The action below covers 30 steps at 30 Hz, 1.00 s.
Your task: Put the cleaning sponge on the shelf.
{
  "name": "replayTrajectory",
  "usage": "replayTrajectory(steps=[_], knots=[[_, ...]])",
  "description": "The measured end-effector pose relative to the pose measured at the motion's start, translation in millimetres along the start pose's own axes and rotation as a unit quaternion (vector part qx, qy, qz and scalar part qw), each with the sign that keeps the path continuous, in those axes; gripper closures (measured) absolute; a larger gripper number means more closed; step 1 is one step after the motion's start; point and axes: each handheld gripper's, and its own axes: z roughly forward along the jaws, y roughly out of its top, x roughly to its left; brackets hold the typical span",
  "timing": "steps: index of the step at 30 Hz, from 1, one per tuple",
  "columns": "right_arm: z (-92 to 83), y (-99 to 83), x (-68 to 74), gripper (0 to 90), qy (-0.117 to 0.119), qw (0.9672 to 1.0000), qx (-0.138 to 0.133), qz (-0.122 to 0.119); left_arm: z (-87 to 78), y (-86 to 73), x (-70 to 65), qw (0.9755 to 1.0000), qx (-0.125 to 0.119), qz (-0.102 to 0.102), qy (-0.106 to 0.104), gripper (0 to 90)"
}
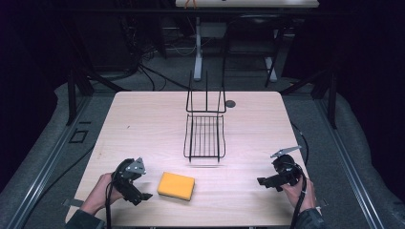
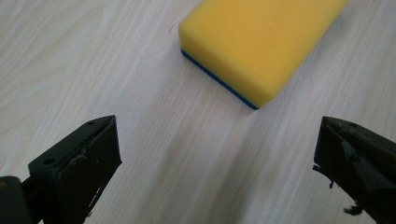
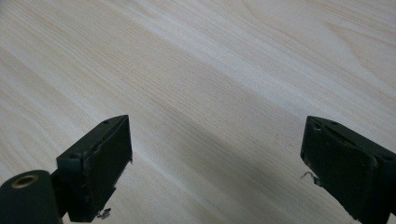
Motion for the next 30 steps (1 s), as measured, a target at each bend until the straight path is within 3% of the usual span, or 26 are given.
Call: replayTrajectory(steps=[14, 18, 21, 30], knots=[[3.6, 3.0, 2.3, 8.8, 0.002, 1.0, 0.006, -0.007, 4.3, 12.3, -8.4, 0.9993, 0.005, 0.036, -0.002, 0.0], [3.2, 4.8, 3.4, 8.9, 0.002, 0.9999, 0.004, -0.01, 10.9, 18.8, -5.4, 0.9993, 0.003, 0.036, -0.008, 0.0], [1.6, 4.7, 3.3, 8.9, -0.001, 1.0, -0.004, -0.008, 13.9, 24.9, -6.4, 0.9989, 0.003, 0.046, -0.008, 0.0], [4.3, 5.3, 4.1, 8.9, 0.008, 0.9999, 0.004, -0.007, 29.3, 42.6, -12.1, 0.9968, 0.006, 0.078, -0.013, 0.0]])
